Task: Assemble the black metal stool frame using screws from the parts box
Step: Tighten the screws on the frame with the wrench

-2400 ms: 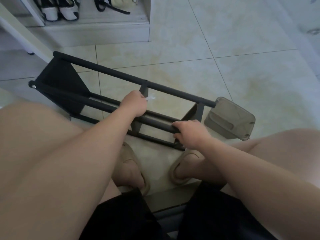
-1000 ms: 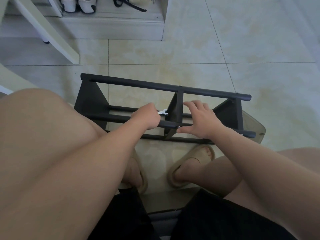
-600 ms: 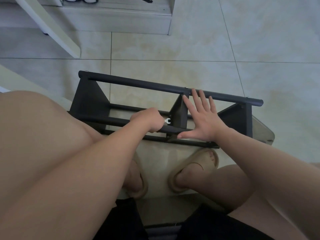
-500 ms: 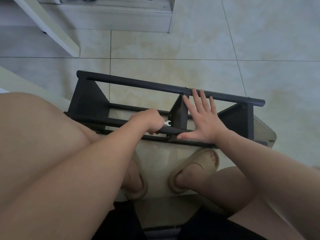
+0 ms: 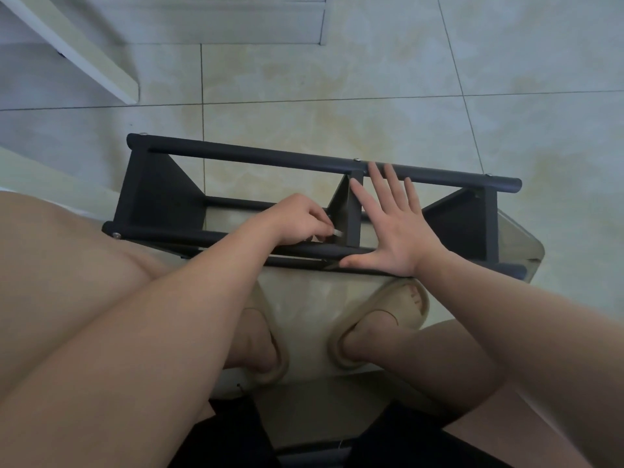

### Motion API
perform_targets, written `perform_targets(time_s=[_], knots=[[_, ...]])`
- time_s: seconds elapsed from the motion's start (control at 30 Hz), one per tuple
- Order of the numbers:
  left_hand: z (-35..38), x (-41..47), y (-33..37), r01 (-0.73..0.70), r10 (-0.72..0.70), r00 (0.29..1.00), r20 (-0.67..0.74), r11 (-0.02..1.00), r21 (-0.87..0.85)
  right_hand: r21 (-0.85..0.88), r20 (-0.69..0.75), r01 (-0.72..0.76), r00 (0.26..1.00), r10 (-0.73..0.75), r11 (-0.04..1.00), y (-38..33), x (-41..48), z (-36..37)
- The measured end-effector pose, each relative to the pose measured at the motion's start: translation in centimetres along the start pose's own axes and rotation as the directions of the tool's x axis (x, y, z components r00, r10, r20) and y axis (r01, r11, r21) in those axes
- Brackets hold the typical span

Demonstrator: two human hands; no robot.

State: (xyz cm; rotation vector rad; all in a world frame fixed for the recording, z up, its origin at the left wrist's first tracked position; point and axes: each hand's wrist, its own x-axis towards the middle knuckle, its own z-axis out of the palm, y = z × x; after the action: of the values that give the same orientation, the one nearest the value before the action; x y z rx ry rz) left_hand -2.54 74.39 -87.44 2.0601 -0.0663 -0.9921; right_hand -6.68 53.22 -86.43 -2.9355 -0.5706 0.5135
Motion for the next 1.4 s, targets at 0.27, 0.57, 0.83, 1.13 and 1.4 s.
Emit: perform_targets(time_s=[0.27, 0.57, 0.83, 1.13, 1.4], knots=[[0.4, 0.2, 1.2, 0.045, -0.044, 0.999, 0.009, 0.953, -0.3, 0.012, -0.014, 0.002, 1.0, -0.002, 1.0, 0.0, 0.0, 0.0], [1.2, 1.0, 1.0, 0.026, -0.082, 0.982, -0.167, 0.949, -0.315, 0.012, -0.017, 0.0, 1.0, 0.001, 1.0, -0.1, -0.1, 0.0], [1.3, 1.0, 0.8, -0.008, -0.049, 0.983, -0.176, 0.952, -0.307, 0.022, -0.033, 0.002, 0.999, -0.001, 1.0, -0.1, -0.1, 0.1], [1.1, 0.9, 0.9, -0.038, -0.027, 0.984, -0.174, 0.932, -0.359, 0.019, -0.037, 0.0, 0.999, 0.001, 1.0, -0.1, -0.1, 0.2], [1.1, 0.8, 1.3, 0.033, -0.074, 0.991, -0.111, 0.943, -0.332, 0.023, -0.035, 0.003, 0.999, -0.002, 1.0, 0.0, 0.0, 0.2]])
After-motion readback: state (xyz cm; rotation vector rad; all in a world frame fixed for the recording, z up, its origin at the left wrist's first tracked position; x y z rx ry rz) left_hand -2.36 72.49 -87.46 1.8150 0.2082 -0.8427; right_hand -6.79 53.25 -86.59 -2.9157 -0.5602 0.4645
